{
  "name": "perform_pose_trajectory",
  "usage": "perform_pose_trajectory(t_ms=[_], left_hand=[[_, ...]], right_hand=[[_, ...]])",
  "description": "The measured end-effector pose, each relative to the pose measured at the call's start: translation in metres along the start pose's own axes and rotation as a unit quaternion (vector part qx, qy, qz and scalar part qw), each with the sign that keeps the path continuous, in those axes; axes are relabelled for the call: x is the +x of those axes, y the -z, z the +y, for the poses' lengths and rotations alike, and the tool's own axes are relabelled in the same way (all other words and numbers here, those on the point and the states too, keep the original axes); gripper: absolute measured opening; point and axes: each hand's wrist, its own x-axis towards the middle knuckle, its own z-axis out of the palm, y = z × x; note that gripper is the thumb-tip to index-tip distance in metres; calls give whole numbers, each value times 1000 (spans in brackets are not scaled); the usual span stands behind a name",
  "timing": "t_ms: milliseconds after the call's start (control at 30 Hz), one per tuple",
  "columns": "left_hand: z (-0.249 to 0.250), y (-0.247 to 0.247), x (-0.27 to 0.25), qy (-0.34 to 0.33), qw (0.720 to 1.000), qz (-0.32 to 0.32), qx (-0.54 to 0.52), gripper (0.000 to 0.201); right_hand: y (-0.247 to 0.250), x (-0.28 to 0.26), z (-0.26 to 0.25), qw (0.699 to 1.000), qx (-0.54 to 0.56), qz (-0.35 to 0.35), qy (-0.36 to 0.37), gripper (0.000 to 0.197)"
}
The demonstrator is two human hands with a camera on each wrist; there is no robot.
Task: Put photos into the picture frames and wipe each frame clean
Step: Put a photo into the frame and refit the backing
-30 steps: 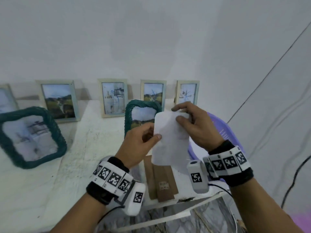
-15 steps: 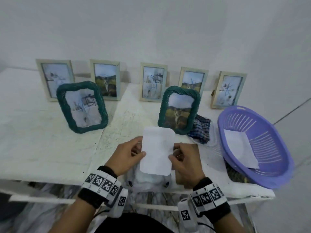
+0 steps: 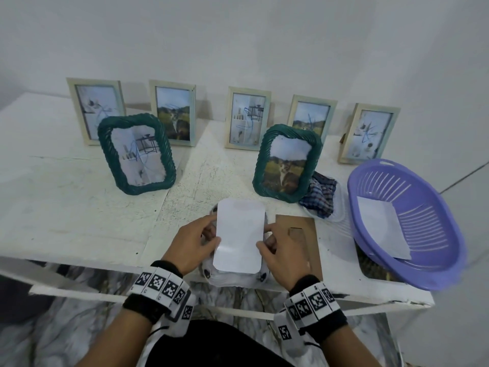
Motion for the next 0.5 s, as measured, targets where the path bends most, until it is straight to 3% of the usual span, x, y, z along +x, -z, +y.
perform_pose_trajectory(t_ms=[300, 500], left_hand=[[-18, -7, -5, 23, 1000, 0, 7, 60], [-23, -8, -7, 34, 999, -7, -13, 61]], right_hand=[[-8, 1, 4, 998, -53, -9, 28, 27], [-12, 2, 5, 995, -73, -1, 72, 9]])
